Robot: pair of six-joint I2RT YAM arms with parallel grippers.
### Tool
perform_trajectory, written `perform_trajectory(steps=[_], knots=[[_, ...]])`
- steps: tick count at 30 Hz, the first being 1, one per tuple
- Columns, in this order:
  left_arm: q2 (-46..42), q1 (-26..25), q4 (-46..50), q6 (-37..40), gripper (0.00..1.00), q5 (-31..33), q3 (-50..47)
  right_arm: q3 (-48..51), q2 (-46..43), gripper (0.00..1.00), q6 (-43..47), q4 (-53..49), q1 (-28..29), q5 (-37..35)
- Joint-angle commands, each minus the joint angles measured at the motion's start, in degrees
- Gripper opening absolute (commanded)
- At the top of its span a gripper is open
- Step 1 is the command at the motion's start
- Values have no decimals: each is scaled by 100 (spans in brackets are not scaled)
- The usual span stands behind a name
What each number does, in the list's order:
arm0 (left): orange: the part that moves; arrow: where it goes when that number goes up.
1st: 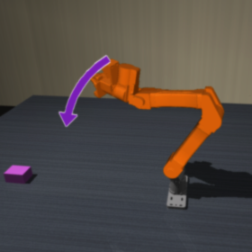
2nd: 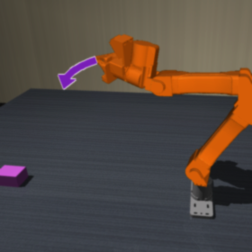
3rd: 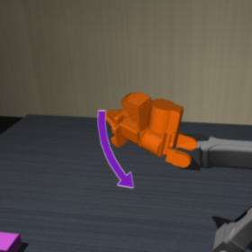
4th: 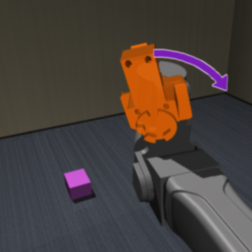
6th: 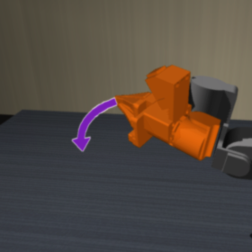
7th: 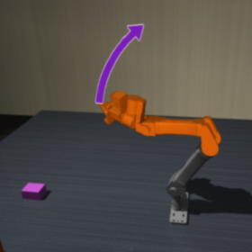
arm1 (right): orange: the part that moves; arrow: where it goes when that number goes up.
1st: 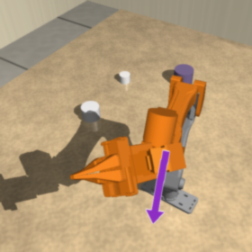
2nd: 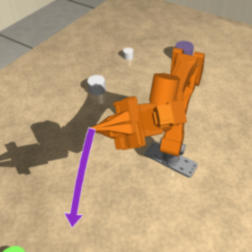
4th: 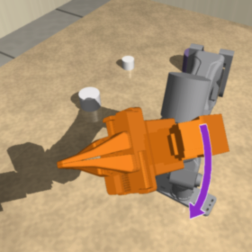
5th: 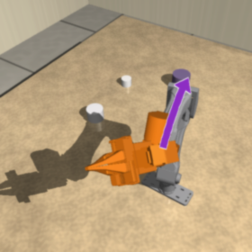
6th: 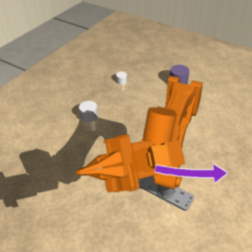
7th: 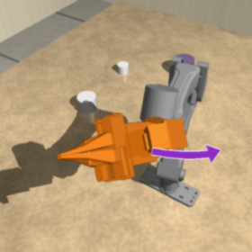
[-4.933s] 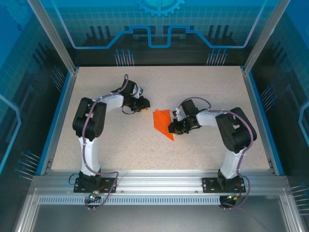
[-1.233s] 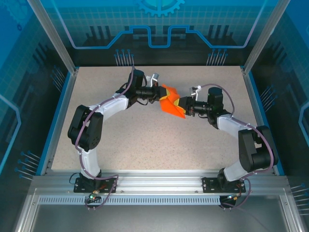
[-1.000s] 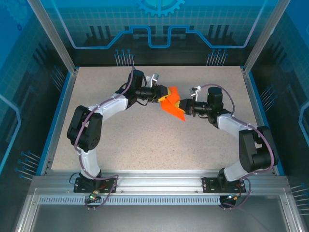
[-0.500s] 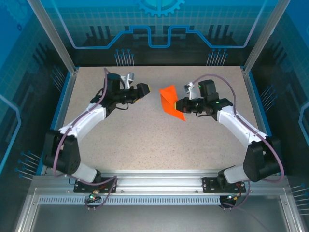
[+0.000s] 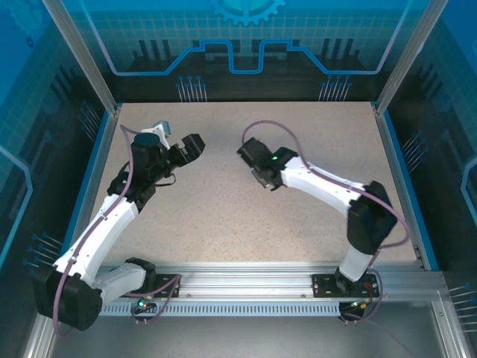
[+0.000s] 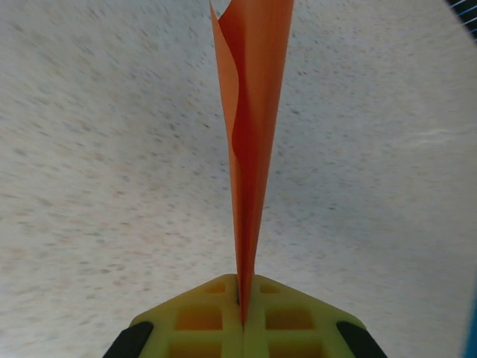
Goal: Fold a paper plane with a square sheet of paper (fold left side to right side)
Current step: Turn over the paper at the center of the table.
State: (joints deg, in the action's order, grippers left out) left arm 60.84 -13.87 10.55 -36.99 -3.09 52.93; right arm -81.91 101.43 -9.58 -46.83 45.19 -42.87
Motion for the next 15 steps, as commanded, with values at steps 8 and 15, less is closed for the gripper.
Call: perform_trajectory(steps=[8, 15], knots=[[-213, 60, 374, 119, 99, 476, -27, -691, 1670, 7, 689, -727, 609, -1338], [-61, 63, 468, 86, 99, 332, 77, -826, 1913, 28, 724, -876, 619, 276]])
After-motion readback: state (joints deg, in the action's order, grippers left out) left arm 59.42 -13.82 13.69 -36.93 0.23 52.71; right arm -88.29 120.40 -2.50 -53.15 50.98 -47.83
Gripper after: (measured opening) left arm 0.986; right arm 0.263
